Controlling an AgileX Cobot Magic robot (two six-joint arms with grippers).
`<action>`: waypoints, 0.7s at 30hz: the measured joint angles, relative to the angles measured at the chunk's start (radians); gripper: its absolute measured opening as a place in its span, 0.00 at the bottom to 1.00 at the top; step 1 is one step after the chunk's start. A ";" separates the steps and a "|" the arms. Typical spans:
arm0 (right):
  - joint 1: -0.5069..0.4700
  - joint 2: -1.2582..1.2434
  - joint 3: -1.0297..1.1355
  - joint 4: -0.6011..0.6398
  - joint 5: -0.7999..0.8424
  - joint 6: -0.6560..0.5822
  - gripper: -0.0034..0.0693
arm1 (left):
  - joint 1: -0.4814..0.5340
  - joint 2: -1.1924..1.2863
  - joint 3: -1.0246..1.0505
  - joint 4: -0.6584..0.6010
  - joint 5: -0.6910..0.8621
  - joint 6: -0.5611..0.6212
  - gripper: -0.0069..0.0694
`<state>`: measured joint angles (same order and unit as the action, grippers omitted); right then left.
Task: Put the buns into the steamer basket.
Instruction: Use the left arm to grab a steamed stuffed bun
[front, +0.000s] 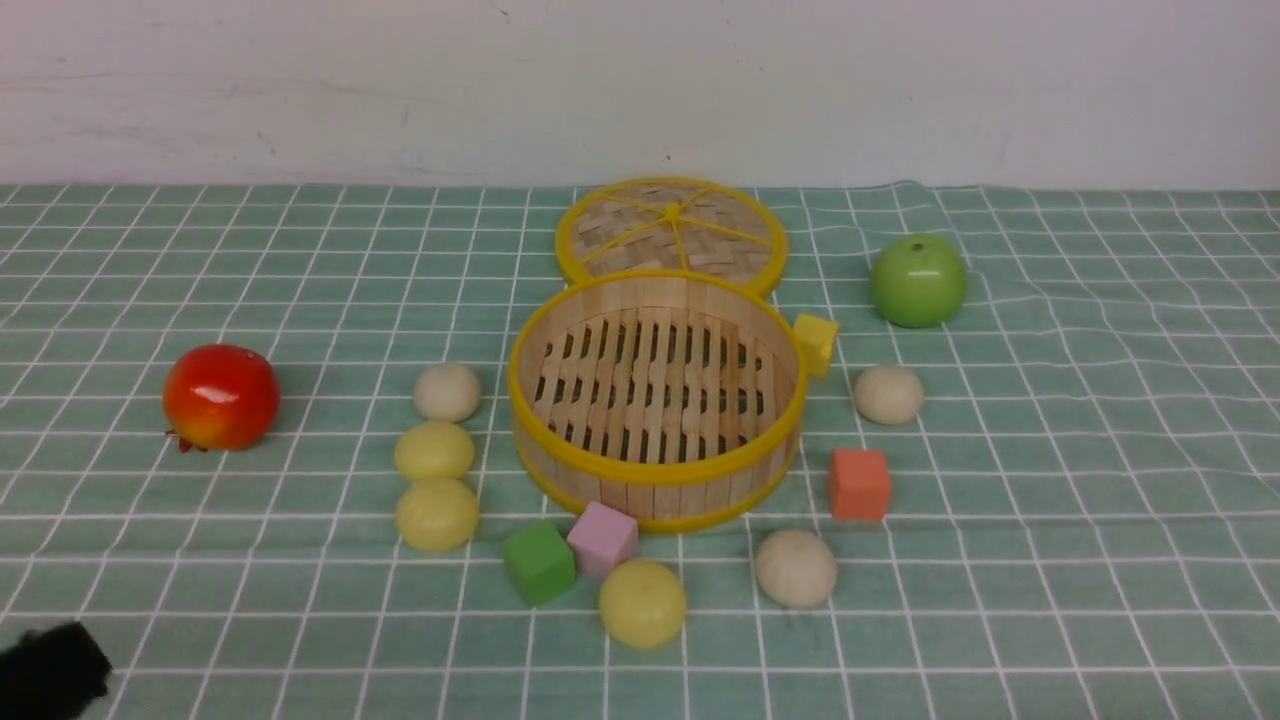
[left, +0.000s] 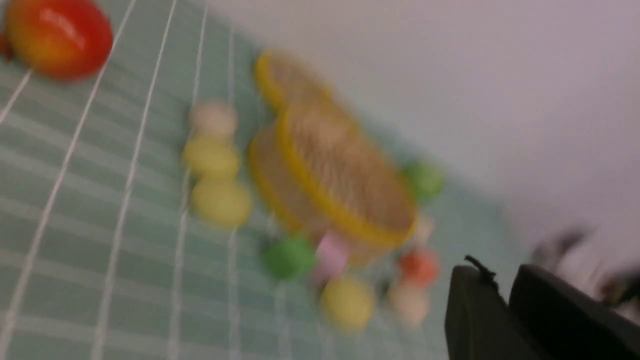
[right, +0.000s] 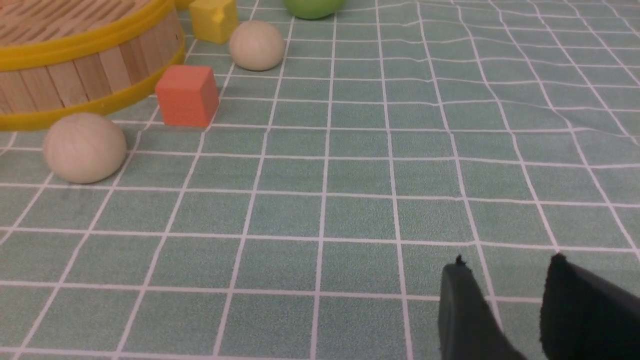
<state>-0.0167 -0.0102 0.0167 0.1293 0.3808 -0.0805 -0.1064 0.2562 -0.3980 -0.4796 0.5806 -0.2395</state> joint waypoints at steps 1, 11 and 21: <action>0.000 0.000 0.000 0.000 0.000 0.000 0.38 | 0.000 0.109 -0.091 0.040 0.132 0.037 0.18; 0.000 0.000 0.000 0.000 0.000 0.000 0.38 | -0.001 0.804 -0.426 0.178 0.384 0.186 0.14; 0.000 0.000 0.000 0.000 0.000 0.000 0.38 | -0.208 1.250 -0.761 0.238 0.339 0.257 0.07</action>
<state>-0.0167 -0.0102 0.0167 0.1293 0.3808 -0.0805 -0.3145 1.5063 -1.1587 -0.2415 0.9194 0.0178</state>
